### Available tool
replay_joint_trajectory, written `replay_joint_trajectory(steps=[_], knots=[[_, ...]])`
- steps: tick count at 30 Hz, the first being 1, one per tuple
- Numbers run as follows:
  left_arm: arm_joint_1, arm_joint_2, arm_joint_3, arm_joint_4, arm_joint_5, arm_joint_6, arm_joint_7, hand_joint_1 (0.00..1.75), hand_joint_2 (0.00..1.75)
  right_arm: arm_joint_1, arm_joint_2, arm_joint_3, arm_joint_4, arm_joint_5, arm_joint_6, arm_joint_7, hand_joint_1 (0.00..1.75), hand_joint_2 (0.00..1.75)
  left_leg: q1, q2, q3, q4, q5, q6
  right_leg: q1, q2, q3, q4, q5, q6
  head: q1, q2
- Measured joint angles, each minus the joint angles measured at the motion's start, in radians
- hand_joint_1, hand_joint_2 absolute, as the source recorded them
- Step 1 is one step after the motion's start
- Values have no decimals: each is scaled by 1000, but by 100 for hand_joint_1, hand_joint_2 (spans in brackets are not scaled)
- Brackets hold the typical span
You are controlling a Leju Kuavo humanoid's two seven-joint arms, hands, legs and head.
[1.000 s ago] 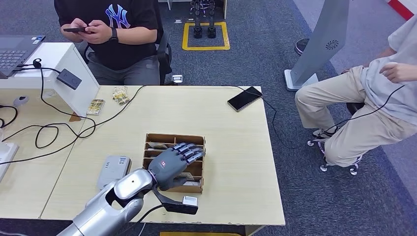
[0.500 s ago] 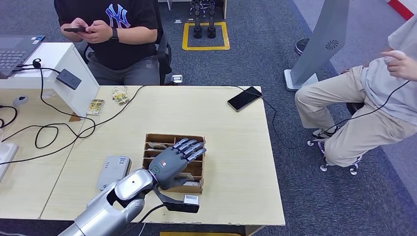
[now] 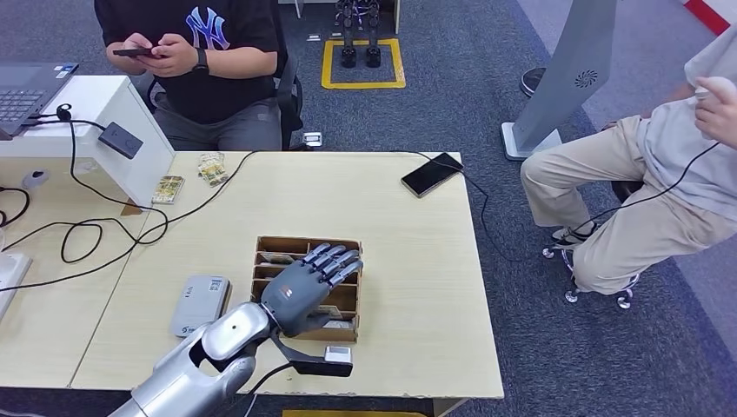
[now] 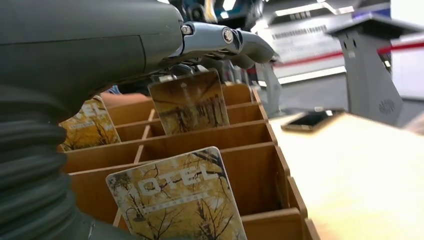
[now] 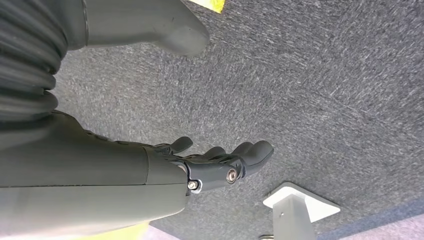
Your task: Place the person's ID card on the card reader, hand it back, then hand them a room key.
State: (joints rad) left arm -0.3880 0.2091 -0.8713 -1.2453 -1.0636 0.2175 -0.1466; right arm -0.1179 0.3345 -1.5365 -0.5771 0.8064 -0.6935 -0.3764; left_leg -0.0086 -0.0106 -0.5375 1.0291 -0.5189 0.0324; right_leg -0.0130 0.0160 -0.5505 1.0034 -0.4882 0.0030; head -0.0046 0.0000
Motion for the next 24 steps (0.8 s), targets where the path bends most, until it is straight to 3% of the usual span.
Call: replay_joint_trajectory(steps=[3, 6, 13, 20, 24], knots=[[52, -24, 1, -23, 6, 139, -10, 0, 175, 0, 1, 0, 2, 2, 0, -5, 0, 175, 0, -1, -1, 0, 0, 0, 0, 0, 0, 0, 0, 0, 0, 0], [105, -49, 17, -68, 38, 214, -54, 0, 175, 0, 1, 0, 5, -5, 0, -12, 0, 175, 0, -1, -2, 0, 0, 0, 0, 0, -1, 0, 0, 0, 0, 0], [204, -87, 110, -153, 169, 261, -191, 0, 175, -1, 1, 0, 14, -25, 0, -20, 0, 175, 0, -1, -2, 0, 0, 0, 0, -1, -1, 0, 0, 0, 0, 0], [291, -145, 219, -264, 484, 258, -388, 0, 175, -1, 1, 0, 17, -49, 0, -17, 0, 175, 0, -1, -2, 0, 0, 0, 0, 0, -1, 0, 0, 0, 0, 0], [319, -168, 265, -306, 524, 238, -419, 0, 175, -1, 1, 0, 17, -55, 0, -16, 0, 175, 0, -1, -2, 0, 0, 0, 0, -1, -1, 0, 0, 0, 0, 0]])
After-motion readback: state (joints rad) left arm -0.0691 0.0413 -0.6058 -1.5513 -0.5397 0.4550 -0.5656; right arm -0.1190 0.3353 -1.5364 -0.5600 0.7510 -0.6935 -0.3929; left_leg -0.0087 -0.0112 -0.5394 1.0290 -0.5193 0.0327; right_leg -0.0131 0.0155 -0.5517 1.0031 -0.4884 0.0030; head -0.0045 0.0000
